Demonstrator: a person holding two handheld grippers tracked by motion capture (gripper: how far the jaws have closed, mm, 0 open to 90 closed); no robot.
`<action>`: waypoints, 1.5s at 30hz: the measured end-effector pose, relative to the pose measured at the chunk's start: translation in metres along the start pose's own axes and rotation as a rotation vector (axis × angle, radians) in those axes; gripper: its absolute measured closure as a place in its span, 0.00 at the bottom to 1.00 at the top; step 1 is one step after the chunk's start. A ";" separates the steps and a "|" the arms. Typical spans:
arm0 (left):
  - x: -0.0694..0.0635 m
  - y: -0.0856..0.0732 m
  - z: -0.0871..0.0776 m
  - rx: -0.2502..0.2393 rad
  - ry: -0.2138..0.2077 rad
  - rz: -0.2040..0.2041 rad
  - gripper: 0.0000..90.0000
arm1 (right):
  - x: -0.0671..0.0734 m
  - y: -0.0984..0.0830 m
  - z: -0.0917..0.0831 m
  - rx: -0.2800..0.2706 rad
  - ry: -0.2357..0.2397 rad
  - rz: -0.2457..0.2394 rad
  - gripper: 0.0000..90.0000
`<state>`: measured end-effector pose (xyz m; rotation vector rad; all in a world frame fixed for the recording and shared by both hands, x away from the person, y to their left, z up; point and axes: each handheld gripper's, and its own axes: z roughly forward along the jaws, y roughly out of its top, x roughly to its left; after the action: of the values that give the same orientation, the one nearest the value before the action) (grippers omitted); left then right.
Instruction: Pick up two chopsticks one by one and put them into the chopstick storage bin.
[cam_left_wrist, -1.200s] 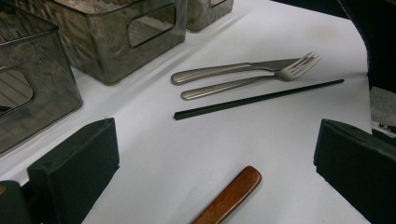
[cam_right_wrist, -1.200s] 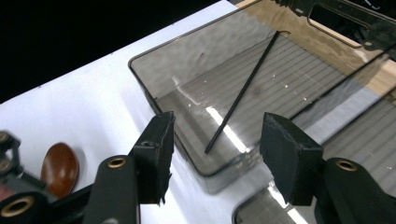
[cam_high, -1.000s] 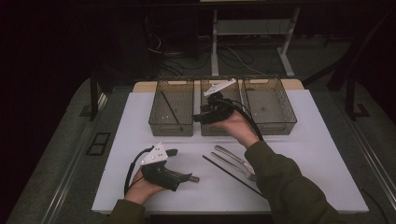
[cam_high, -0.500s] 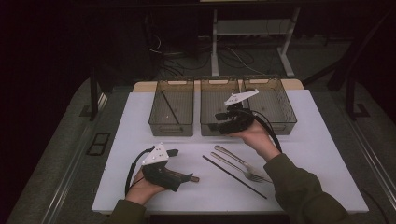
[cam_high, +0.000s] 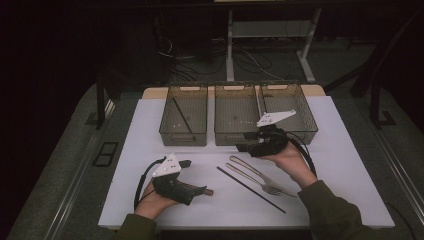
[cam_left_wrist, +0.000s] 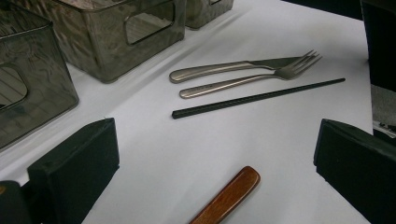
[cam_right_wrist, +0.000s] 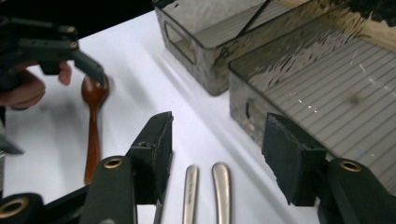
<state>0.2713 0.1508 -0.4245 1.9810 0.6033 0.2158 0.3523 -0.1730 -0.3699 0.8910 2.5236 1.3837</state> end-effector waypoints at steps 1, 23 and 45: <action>0.000 0.000 0.000 0.000 0.000 0.001 0.00 | 0.001 -0.003 -0.002 -0.002 0.001 0.004 0.47; -0.001 0.001 0.000 0.001 0.003 0.000 0.00 | 0.020 -0.059 -0.030 0.038 0.015 0.048 0.49; -0.002 0.000 0.000 0.011 0.001 0.006 0.00 | 0.052 -0.102 -0.024 0.207 0.003 0.005 0.82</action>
<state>0.2703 0.1497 -0.4242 1.9937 0.6001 0.2177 0.2560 -0.2029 -0.4296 0.9289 2.7050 1.1405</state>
